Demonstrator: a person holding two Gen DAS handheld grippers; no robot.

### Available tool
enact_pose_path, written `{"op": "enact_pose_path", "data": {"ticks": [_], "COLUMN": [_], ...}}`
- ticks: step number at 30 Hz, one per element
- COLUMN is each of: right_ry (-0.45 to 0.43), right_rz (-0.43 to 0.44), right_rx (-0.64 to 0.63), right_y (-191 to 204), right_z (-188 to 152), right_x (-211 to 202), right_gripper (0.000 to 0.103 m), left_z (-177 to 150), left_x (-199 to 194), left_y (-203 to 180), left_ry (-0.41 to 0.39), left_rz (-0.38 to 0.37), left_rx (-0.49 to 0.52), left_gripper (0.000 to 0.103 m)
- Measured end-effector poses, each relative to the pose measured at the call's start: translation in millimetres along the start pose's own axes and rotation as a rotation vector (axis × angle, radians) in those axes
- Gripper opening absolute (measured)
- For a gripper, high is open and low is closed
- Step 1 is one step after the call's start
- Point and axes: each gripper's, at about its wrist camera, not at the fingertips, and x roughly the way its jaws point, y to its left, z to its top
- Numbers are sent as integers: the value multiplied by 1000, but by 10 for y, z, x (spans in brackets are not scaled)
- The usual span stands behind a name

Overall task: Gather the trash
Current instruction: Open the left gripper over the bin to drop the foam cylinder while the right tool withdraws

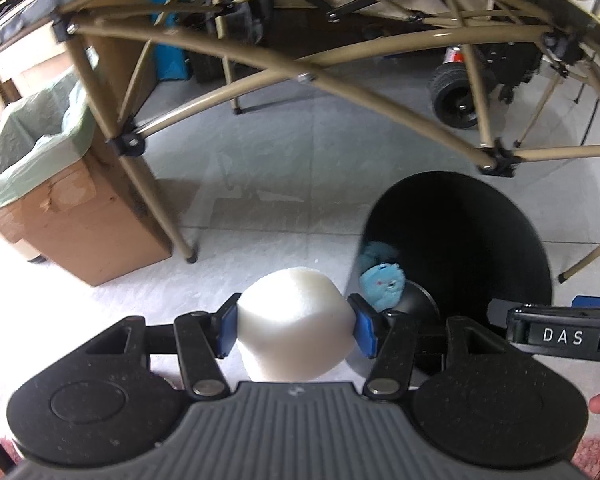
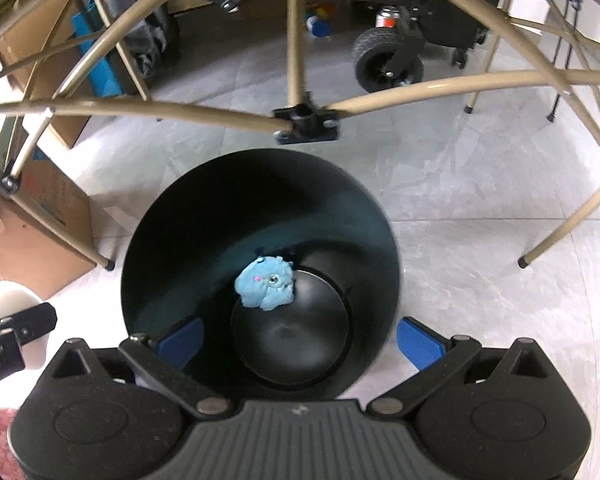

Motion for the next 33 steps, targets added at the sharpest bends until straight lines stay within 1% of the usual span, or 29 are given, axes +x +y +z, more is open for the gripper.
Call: {"op": "enact_pose_path", "data": {"ticks": [4,12,17,22,25,28,33], "right_ry": [-12,-74,-126,-155,-164,-166,-148], "right_rz": [-16,-28,-60,-77,-88,-117,-126], "right_rx": [49,180,266,333,349,330,318], "right_y": [-199,-758,-1140,-1501,-1668,-1778,-1915], "right_z": [-8,-35,-17,-39,-34,4,106], "right_x": [-108,-424,-624,-787,-872,-929,-869], "right_gripper": [103,103,103,103,103,103,103], "left_z": [30,44,51,107,161,219,253], "left_x": [-18,-45,0,87,167,267,476], "left_y": [-179,-650,-883,-1074,-1185,-1283,-1421], "left_ry": [5,14,34,75,92,120,176], "left_rz": [-27,-87,-112,-128,-140,-155,-168], "left_rx": [22,78,100,92,94,84,75], "left_gripper": [57,57,57,57,57,57,57]}}
